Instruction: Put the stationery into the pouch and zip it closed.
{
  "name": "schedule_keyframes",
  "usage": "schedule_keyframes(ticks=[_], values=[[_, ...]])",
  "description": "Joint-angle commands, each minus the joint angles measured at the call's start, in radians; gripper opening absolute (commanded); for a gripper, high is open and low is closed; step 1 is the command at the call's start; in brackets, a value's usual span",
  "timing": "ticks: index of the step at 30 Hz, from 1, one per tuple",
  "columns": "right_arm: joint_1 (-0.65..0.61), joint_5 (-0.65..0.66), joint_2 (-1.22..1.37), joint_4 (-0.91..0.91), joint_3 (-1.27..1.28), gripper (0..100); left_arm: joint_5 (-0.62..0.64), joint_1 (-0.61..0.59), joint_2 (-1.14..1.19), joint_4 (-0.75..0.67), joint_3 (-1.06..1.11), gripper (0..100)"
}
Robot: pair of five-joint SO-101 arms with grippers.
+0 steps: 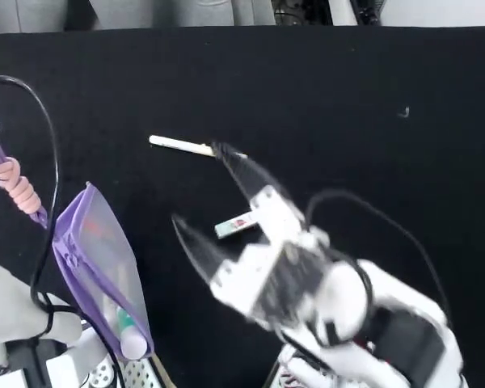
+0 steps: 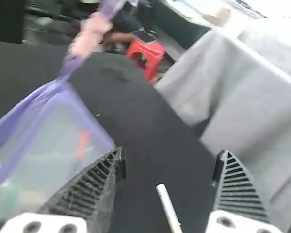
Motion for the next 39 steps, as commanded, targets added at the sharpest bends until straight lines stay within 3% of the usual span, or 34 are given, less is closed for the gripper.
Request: schedule_keyframes(ticks=[1, 9, 20, 31, 39], values=[[-0.152, 0.008, -0.150, 0.038, 0.108, 29.3, 0.008, -0.008, -0.002, -0.021, 0.002, 3], [-0.368, 0.008, -0.157, 0.023, 0.266, 29.3, 0.008, -0.007, -0.002, -0.020, 0.002, 3], [-0.543, 0.008, -0.159, 0.020, 0.294, 29.3, 0.008, -0.004, 0.006, -0.021, 0.002, 3], [-0.649, 0.008, -0.157, -0.032, 0.360, 29.3, 0.008, -0.002, 0.005, -0.023, 0.002, 3], [-0.657, 0.009, -0.157, -0.035, 0.375, 29.3, 0.008, -0.002, 0.003, -0.023, 0.002, 3]])
